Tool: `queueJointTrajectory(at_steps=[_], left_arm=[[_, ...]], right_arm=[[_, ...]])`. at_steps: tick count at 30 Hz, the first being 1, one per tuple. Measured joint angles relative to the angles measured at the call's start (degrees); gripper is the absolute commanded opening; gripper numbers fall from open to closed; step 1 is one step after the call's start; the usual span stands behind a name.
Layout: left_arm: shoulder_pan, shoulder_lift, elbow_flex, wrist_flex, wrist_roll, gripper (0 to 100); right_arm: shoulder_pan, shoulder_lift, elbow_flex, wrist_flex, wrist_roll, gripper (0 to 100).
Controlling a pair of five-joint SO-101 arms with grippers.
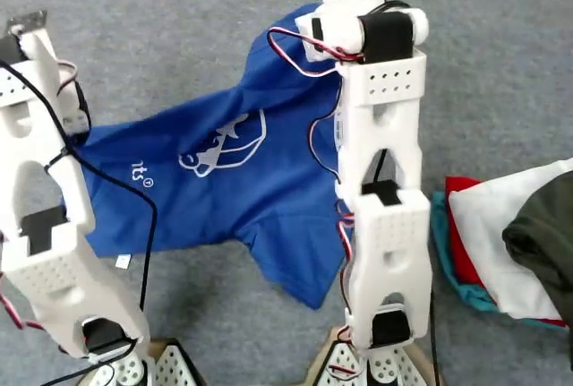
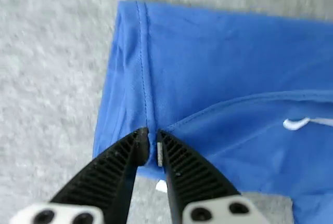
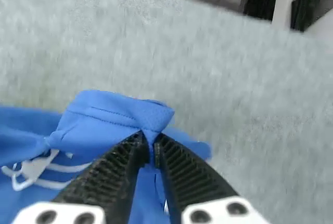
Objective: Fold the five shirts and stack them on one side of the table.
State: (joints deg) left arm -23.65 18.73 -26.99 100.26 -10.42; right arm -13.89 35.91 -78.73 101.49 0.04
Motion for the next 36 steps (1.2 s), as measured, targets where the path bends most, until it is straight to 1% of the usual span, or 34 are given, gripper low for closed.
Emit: queueJointTrajectory(at_steps=[6,12,17,22,29,32,36], left_arm=[[-2.02,-4.22,8.09,-2.9,-0.35,2],[-3.69,-5.01,12.84,-4.04,-4.84,2],[-3.87,-5.01,13.45,-4.48,-7.74,2],[-5.45,-5.01,13.63,-8.26,-8.79,2],[-5.54,-5.01,13.8,-8.79,-8.79,2],[-5.54,-5.01,15.12,-8.26,-8.88,2],[-5.54,-5.01,17.93,-6.24,-12.48,2]], right_arm=[[0.0,-16.79,27.87,0.0,-1.05,0.4],[0.0,-31.38,54.86,-0.53,-1.05,0.4],[0.0,-41.32,74.11,-4.13,-2.29,0.4],[0.0,-52.04,89.32,-7.03,-2.73,0.4],[-0.09,-62.51,107.96,-12.48,-2.73,0.4],[-0.09,-65.14,113.93,-15.12,-2.73,0.4],[0.0,-66.73,117.45,-17.32,-2.73,0.5]])
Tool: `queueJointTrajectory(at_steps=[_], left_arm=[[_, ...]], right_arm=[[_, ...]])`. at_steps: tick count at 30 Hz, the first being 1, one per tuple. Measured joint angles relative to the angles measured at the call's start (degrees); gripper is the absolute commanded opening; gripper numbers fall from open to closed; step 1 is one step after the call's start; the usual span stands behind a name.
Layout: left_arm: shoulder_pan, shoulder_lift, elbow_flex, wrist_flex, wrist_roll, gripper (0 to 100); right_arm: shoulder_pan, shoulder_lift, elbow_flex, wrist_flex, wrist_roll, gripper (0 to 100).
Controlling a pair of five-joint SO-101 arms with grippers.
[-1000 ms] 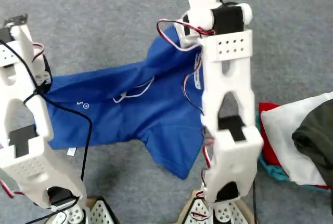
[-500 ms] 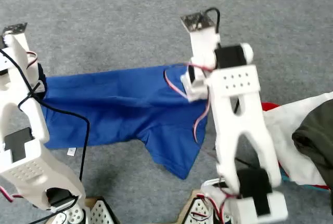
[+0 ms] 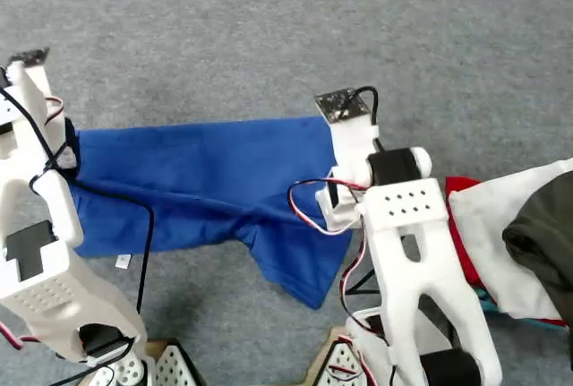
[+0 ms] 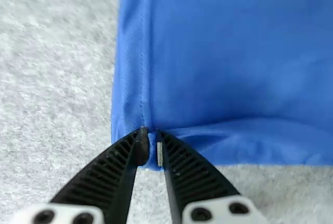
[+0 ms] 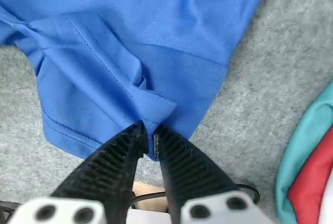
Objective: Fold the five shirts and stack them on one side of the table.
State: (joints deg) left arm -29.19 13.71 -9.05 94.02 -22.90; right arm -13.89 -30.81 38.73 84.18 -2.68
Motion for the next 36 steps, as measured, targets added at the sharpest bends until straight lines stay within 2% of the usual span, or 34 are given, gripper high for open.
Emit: queueJointTrajectory(at_steps=[9,11,14,16,19,26,29,32,36], left_arm=[[-0.62,0.0,8.62,0.44,-1.85,2],[-0.62,0.0,10.2,0.44,-2.73,4],[-0.62,0.0,11.69,1.05,-5.01,14],[-1.05,0.0,11.69,1.67,-4.84,18],[-2.99,0.0,10.64,2.02,-2.02,19],[-7.91,0.0,-0.18,2.46,2.73,19],[-8.0,0.0,-4.75,3.96,5.89,19],[-6.07,0.0,-7.3,4.31,12.48,19],[0.26,0.0,-7.82,2.73,21.36,19]], right_arm=[[-0.09,0.0,5.36,-0.62,1.49,1.5],[-0.09,0.0,7.21,-0.88,2.02,6.4],[-0.09,0.0,7.91,-1.05,2.02,16.3],[-0.09,0.0,7.91,-1.23,2.11,21.4],[-0.09,0.0,7.91,-1.23,2.2,24.5],[-0.09,0.0,0.35,-0.09,2.2,24.2],[-0.09,0.0,-2.37,-4.4,2.2,16.1],[0.0,1.49,-3.08,-12.31,2.2,7.3],[0.0,10.37,-4.57,-22.59,2.37,7.3]])
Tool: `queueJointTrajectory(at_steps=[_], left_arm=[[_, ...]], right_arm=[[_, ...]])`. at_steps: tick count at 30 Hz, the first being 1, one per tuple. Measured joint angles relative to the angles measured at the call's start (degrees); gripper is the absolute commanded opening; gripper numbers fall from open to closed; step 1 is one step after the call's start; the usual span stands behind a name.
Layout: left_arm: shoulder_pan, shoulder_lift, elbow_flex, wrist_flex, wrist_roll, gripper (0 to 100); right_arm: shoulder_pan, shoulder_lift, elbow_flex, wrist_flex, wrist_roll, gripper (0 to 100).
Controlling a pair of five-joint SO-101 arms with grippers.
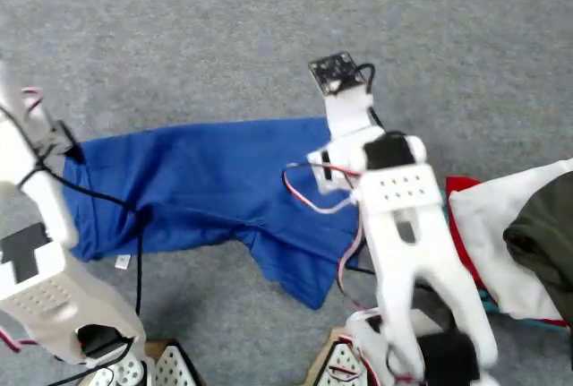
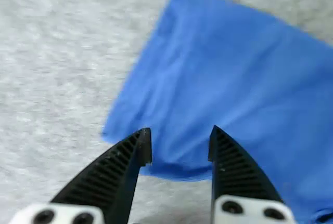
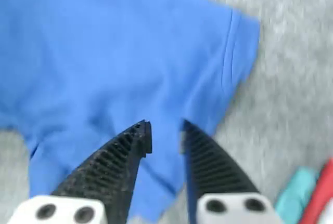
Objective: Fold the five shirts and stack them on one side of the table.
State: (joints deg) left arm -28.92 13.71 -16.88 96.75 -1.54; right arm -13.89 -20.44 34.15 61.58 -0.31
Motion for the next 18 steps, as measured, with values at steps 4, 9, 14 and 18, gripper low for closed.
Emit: queueJointTrajectory(at_steps=[4,9,14,18], left_arm=[[4.75,1.58,0.35,-8.53,4.4,19],[7.91,10.46,0.7,-16.53,6.24,14],[7.91,20.04,-2.02,-17.32,6.42,2],[5.1,25.76,-6.59,-17.32,6.51,2]], right_arm=[[0.0,13.45,-7.3,-5.19,0.0,7.3],[0.0,31.12,-22.33,-5.71,-2.99,7.3],[-0.26,44.84,-35.08,-3.34,-3.52,7.2],[-1.32,52.48,-43.25,-0.97,-3.52,7.2]])
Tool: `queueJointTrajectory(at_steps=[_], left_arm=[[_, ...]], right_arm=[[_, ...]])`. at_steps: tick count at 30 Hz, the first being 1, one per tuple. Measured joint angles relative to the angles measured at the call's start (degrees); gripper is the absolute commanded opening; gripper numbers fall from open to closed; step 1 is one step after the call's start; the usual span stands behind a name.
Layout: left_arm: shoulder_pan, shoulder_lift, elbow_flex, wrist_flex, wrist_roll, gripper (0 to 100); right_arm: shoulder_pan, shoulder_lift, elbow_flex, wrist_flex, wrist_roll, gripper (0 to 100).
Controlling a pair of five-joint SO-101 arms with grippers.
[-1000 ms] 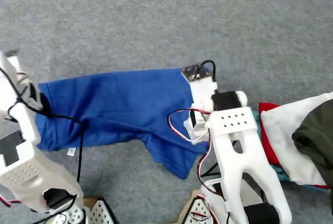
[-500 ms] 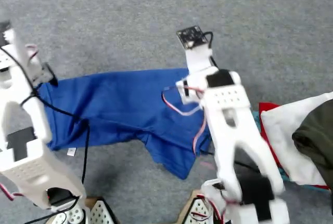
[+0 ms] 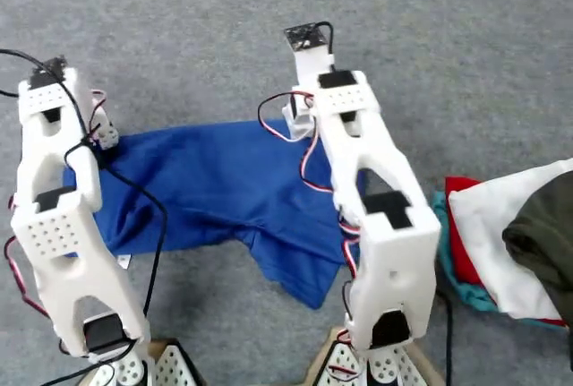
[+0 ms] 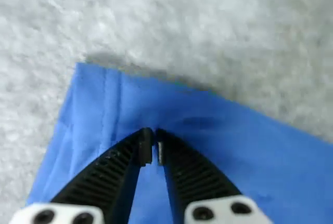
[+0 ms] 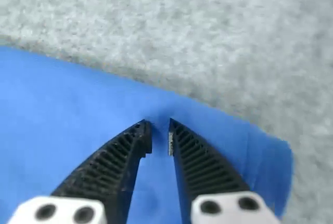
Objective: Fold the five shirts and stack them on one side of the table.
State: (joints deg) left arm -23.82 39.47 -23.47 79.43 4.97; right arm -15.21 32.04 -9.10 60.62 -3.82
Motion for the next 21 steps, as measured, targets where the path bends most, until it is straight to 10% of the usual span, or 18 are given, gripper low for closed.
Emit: queueJointTrajectory(at_steps=[21], left_arm=[[-2.64,19.87,-43.87,10.55,-27.6,2]], right_arm=[[0.79,32.44,-50.81,21.1,0.0,7.2]])
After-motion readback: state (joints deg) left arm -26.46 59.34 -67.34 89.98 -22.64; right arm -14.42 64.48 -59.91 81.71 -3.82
